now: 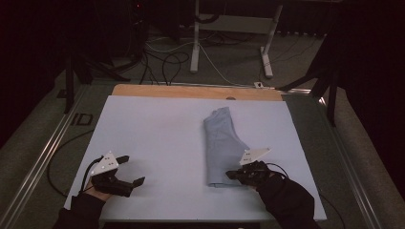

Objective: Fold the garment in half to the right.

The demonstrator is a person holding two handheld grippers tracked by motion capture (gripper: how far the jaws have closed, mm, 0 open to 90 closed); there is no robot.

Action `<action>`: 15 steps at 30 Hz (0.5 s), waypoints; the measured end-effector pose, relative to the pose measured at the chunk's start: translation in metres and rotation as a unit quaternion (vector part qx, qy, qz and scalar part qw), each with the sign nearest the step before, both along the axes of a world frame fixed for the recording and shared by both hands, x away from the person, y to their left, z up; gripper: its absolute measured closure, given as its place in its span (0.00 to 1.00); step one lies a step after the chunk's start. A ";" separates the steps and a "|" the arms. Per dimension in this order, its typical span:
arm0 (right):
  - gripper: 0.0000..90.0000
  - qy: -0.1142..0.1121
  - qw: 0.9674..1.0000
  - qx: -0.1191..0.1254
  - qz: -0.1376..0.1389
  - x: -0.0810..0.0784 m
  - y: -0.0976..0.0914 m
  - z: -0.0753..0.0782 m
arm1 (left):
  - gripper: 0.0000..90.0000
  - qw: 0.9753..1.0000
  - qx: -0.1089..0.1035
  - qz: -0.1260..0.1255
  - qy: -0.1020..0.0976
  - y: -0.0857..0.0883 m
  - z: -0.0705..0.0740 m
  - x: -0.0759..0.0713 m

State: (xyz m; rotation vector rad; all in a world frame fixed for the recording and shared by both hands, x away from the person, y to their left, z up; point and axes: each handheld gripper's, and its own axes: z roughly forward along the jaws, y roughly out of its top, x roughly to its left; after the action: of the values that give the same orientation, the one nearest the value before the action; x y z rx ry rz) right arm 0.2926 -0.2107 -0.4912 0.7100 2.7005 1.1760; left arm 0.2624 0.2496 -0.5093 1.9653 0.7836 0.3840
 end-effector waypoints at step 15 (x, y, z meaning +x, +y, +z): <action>0.38 -0.036 0.998 0.053 -0.026 0.015 -0.003 0.022 | 0.01 1.000 -0.001 0.000 -0.001 0.001 0.001 0.000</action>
State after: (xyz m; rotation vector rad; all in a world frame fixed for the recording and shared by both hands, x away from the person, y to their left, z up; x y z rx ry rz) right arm 0.3081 -0.2135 -0.4692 0.7303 2.5616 1.3135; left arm 0.2624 0.2510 -0.5082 1.9624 0.7810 0.3852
